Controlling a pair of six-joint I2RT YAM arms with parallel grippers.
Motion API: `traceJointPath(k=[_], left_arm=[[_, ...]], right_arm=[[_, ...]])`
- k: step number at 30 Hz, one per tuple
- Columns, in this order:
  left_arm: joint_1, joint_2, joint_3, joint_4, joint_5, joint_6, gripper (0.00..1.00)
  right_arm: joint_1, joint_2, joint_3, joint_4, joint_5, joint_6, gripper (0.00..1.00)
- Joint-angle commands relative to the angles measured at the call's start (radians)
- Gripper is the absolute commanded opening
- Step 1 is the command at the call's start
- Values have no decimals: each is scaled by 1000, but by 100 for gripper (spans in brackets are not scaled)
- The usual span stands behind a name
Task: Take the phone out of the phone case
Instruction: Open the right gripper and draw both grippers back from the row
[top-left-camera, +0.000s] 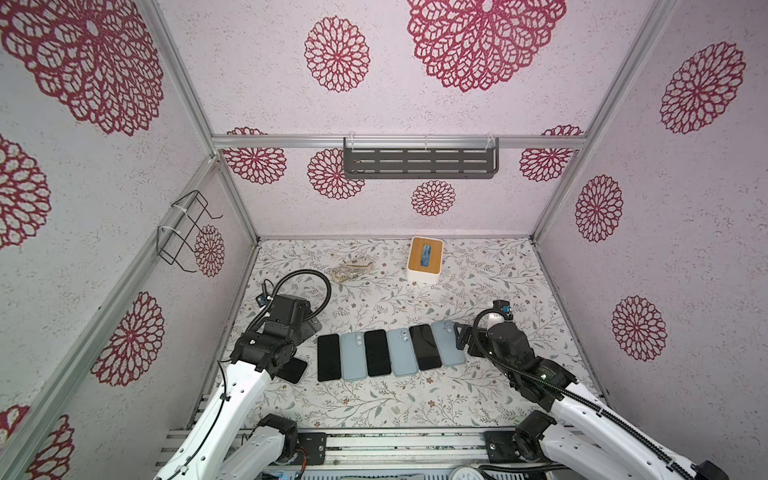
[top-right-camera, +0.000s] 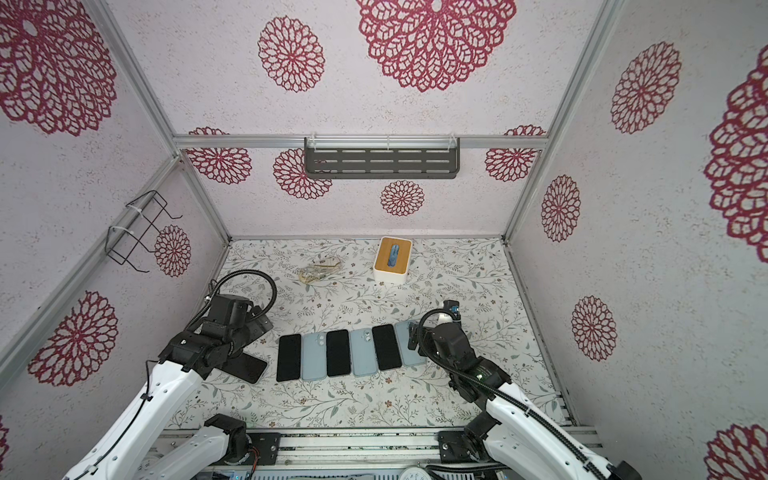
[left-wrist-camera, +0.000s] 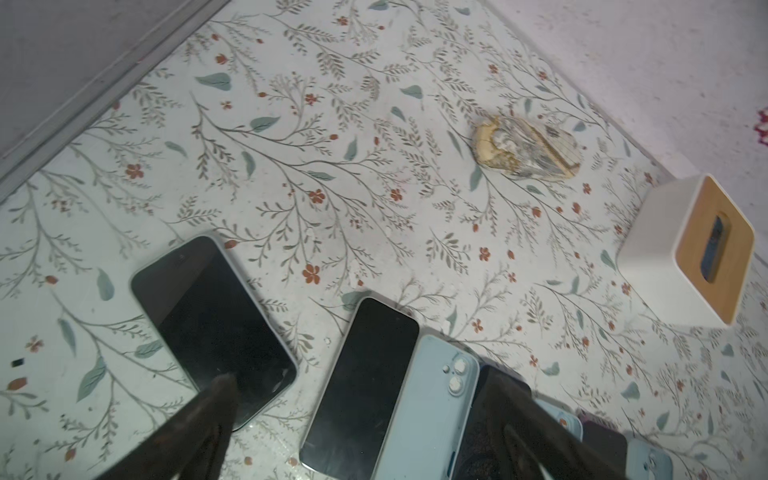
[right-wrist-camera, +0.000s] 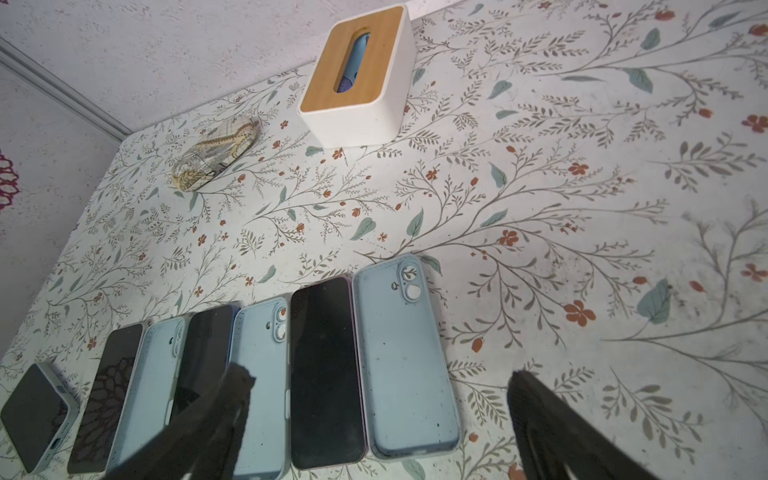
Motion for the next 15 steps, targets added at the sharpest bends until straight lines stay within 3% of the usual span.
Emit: traceJointPath(k=[1, 7, 15], left_arm=[[104, -22, -42, -47, -1, -4, 97], [210, -47, -88, -37, 2, 11, 97], [279, 82, -100, 5, 74, 6, 97]], right_arm=[[-2, 33, 51, 16, -28, -72, 99], [-2, 100, 63, 78, -93, -102, 99], [-2, 123, 56, 134, -140, -124, 99]])
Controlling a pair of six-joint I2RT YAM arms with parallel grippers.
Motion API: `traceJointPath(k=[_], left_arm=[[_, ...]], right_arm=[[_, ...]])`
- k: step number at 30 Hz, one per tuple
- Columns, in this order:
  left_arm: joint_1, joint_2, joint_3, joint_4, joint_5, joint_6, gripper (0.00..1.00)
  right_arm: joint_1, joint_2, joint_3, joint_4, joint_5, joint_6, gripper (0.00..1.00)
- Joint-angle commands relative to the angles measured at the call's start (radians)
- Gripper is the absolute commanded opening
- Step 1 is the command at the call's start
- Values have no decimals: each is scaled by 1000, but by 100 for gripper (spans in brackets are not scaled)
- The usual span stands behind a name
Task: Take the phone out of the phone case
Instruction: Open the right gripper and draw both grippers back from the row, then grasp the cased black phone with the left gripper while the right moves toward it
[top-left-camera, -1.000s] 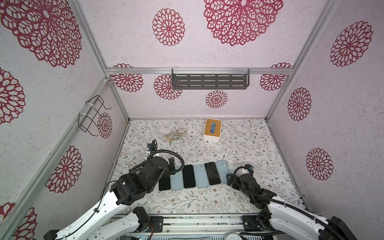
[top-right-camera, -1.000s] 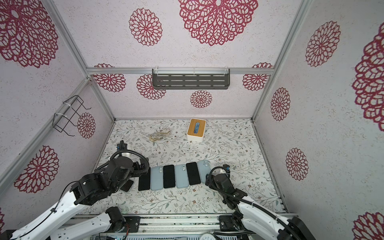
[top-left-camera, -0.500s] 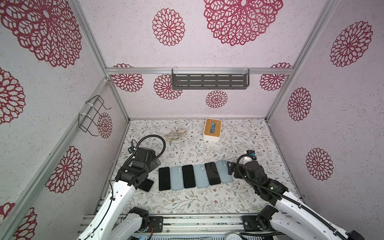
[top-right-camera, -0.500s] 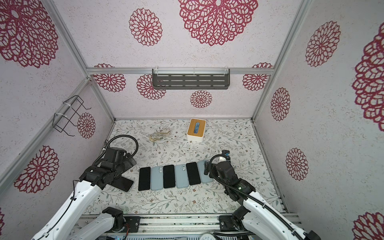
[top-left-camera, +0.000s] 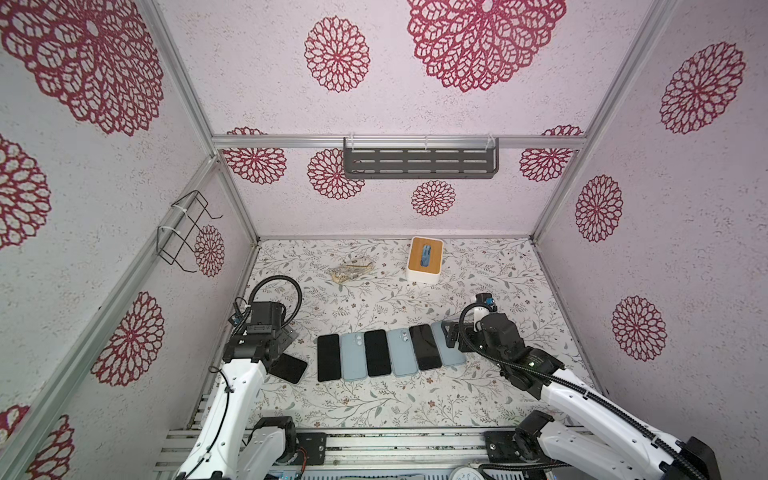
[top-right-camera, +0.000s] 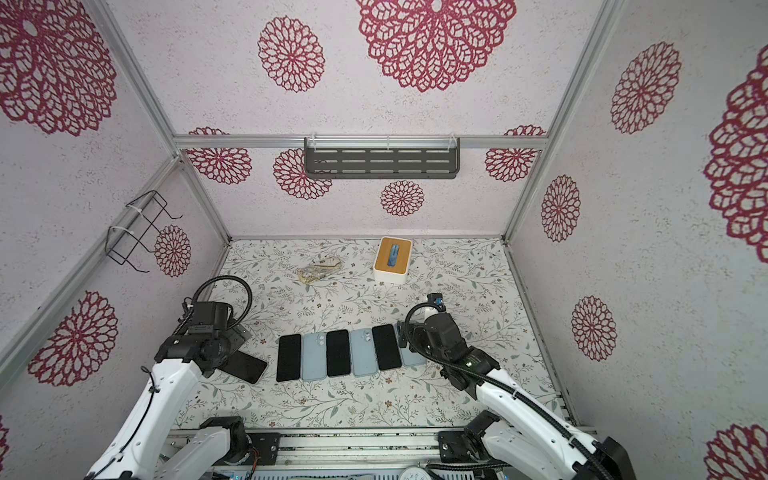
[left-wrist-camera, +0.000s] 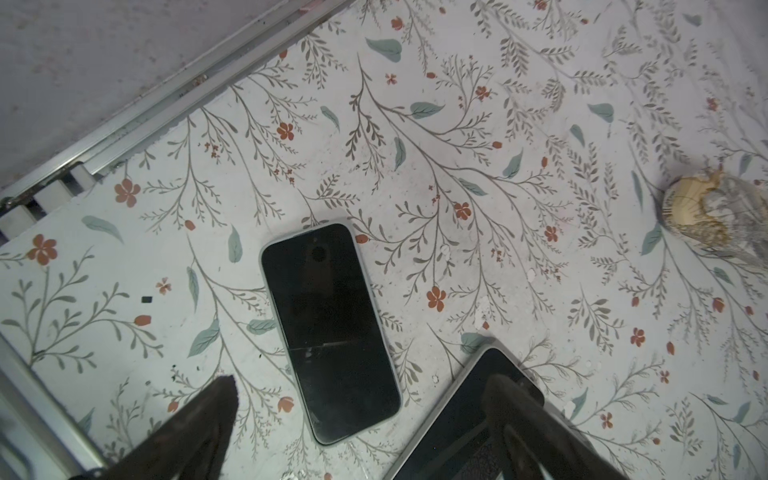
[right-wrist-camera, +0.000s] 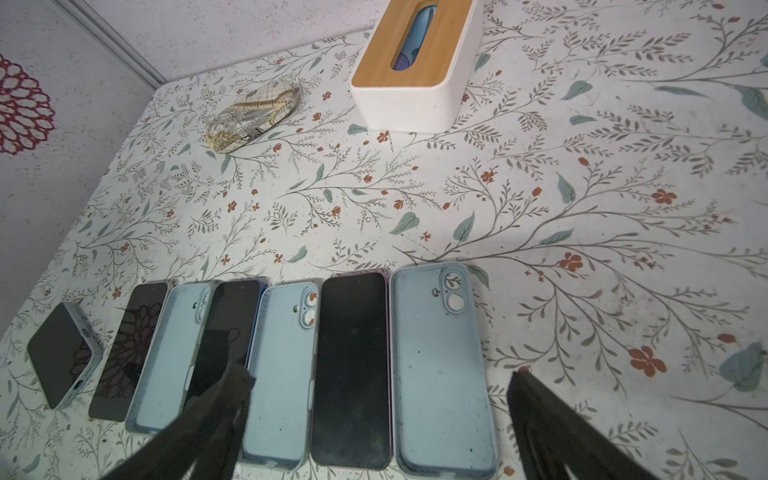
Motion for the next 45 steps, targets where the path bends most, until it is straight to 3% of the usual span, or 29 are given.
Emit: traceJointPath(k=[1, 8, 21, 45], left_arm=[[20, 32, -17, 35, 54, -12, 97], [55, 100, -36, 27, 113, -142, 97], [95, 263, -58, 56, 190, -194, 97], [133, 426, -116, 197, 282, -164, 98]], right_arm=[[-2, 7, 20, 52, -25, -31, 99], [-2, 26, 2, 102, -63, -23, 99], [50, 102, -18, 206, -146, 15, 99], [270, 405, 119, 328, -146, 16, 99]])
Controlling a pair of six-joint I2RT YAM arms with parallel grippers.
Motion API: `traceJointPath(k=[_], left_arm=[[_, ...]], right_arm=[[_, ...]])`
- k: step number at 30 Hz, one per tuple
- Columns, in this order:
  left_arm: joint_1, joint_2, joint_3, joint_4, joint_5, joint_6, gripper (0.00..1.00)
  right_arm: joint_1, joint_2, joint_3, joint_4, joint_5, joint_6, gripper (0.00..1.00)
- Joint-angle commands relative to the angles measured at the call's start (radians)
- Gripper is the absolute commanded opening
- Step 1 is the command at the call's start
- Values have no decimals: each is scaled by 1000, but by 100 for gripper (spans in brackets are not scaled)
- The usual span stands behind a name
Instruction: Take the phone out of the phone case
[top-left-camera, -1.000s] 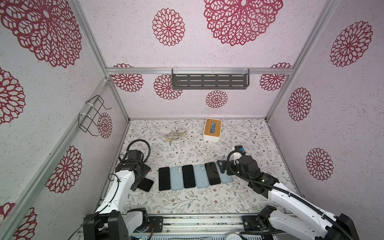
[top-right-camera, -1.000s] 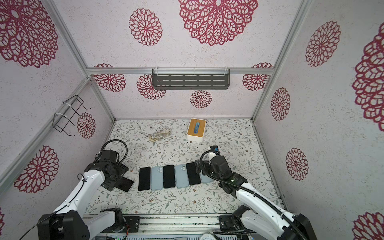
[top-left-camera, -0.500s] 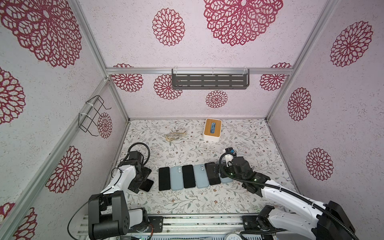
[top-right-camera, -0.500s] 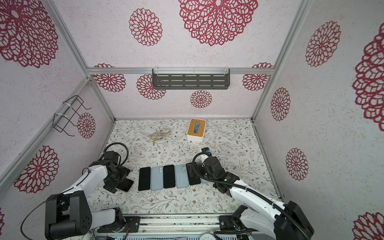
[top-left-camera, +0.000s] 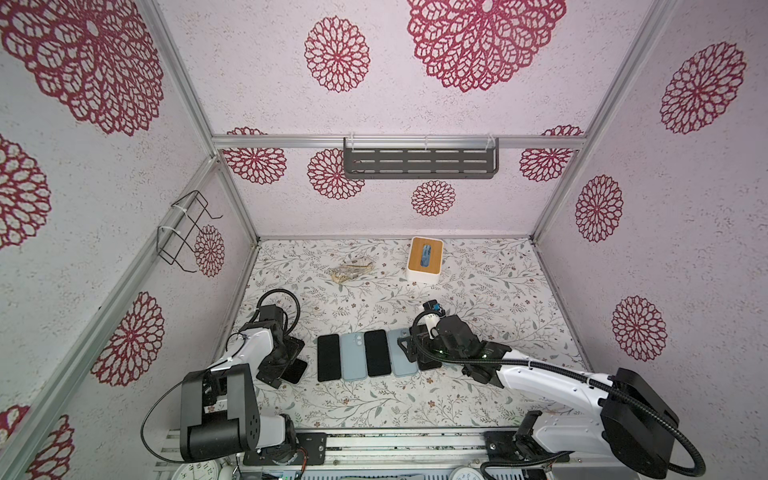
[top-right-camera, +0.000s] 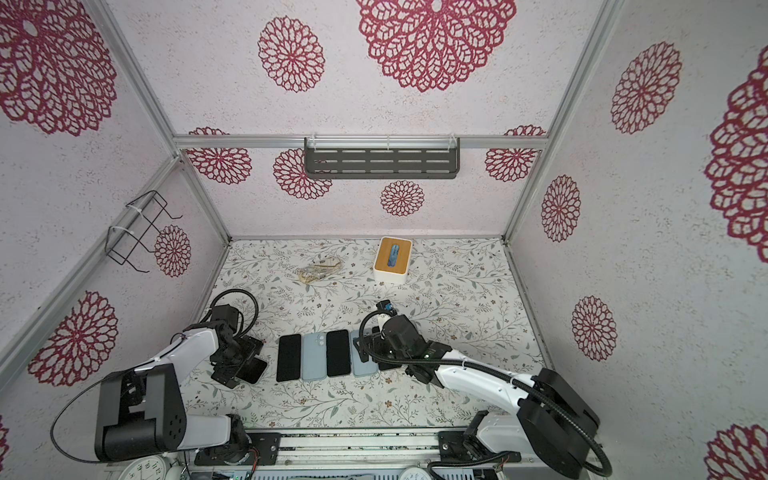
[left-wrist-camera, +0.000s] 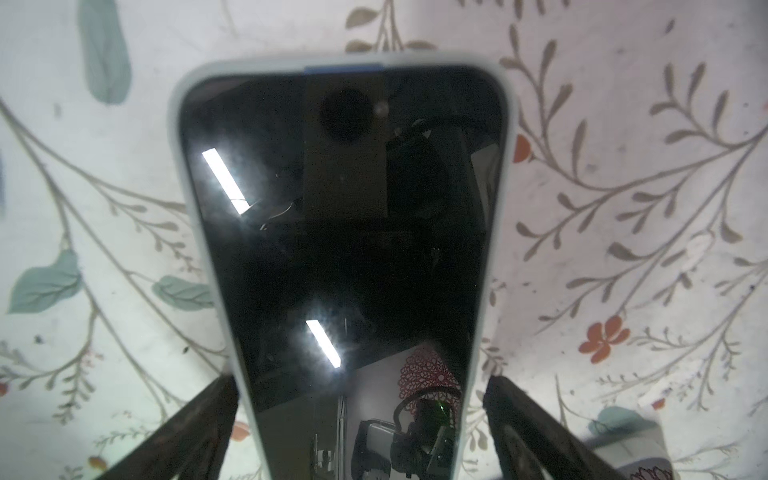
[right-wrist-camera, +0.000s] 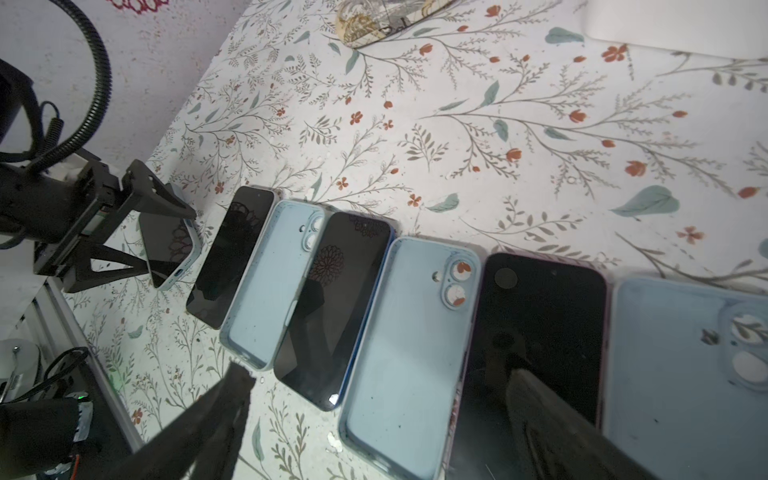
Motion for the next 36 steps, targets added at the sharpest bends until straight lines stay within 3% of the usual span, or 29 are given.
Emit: traceJointPath(k=[1, 7, 24, 36], left_arm=[[9, 13, -20, 46, 18, 9, 98], [11, -1, -37, 51, 18, 12, 99], [11, -45, -90, 125, 87, 34, 64], [12, -158, -121, 159, 186, 44, 57]], right_arm=[[28, 31, 49, 41, -2, 11, 99], [62, 93, 81, 62, -2, 19, 99], [100, 171, 128, 88, -21, 39, 99], [137, 262, 187, 157, -92, 85, 99]])
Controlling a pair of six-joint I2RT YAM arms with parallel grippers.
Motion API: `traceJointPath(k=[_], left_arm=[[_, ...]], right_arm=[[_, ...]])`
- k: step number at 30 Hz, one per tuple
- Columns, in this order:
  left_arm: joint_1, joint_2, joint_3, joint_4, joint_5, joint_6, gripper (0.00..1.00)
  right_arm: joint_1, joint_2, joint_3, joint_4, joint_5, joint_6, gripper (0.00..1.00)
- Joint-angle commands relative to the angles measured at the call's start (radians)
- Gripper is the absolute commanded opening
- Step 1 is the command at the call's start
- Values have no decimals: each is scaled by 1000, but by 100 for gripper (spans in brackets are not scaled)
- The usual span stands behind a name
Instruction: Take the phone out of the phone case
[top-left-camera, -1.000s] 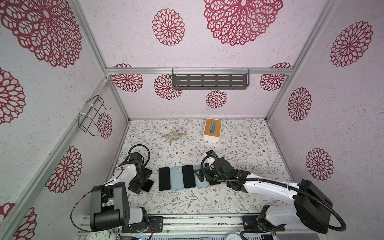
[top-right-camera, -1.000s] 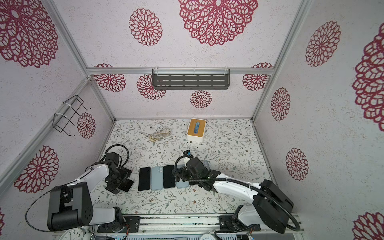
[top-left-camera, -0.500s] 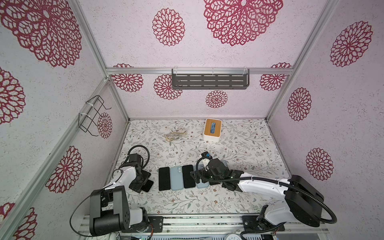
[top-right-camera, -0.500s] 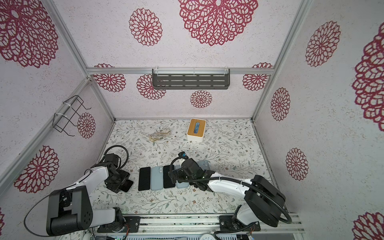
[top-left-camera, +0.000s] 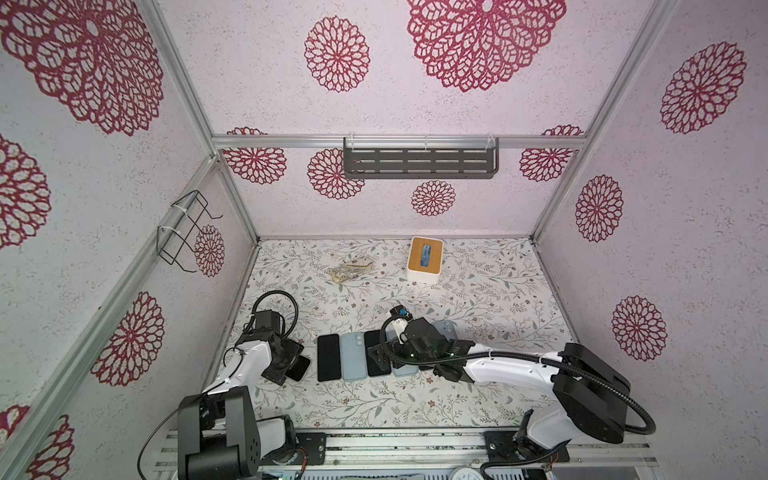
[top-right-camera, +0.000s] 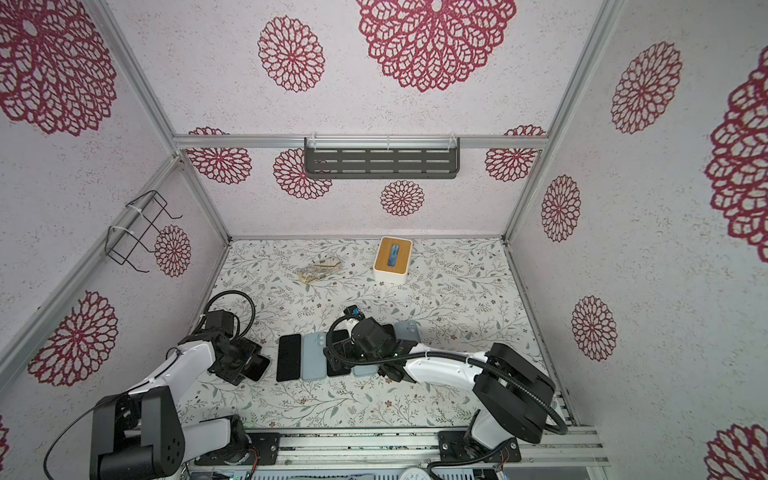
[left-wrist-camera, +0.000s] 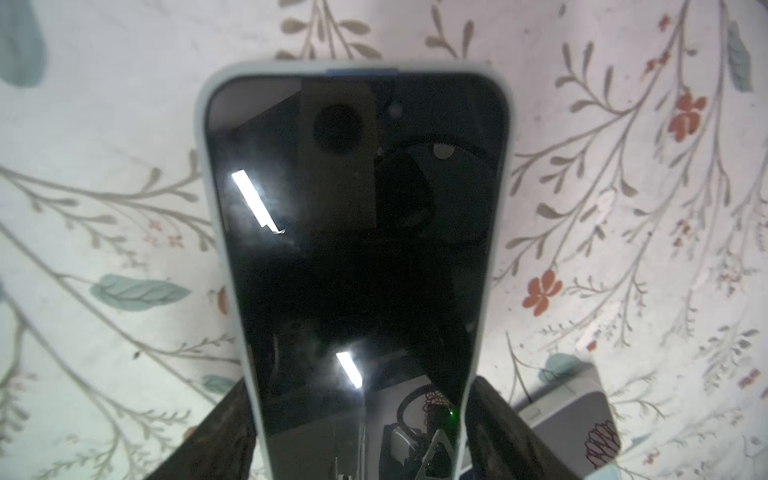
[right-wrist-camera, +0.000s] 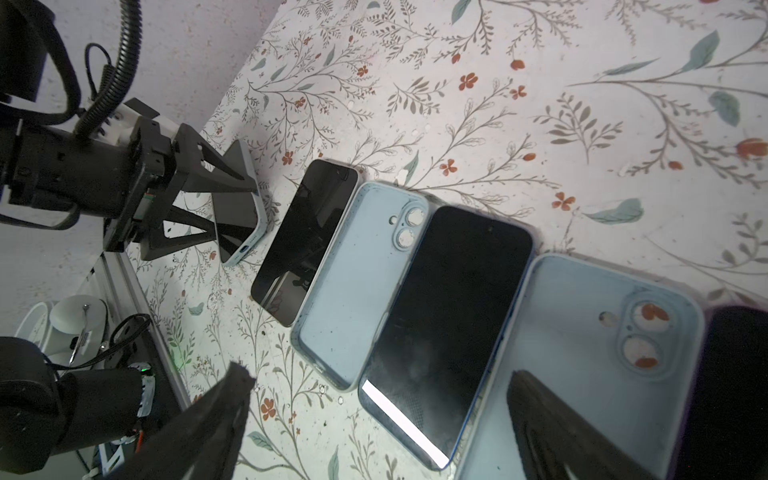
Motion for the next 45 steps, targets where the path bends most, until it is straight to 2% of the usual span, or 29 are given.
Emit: traceJointPath(k=[1, 15, 28, 32, 45], left_arm=[[2, -34, -28, 53, 82, 4, 57], [3, -163, -34, 46, 161, 16, 53], [-9, -317, -27, 20, 247, -12, 52], [-56, -326, -17, 30, 247, -24, 50], [-253, -319, 6, 127, 215, -104, 47]], right_arm=[[9, 22, 51, 52, -34, 30, 99], [30, 145, 160, 73, -88, 44, 99], [53, 266, 252, 198, -213, 40, 99], [64, 302, 281, 229, -235, 37, 98], [67, 375, 331, 240, -241, 52, 87]])
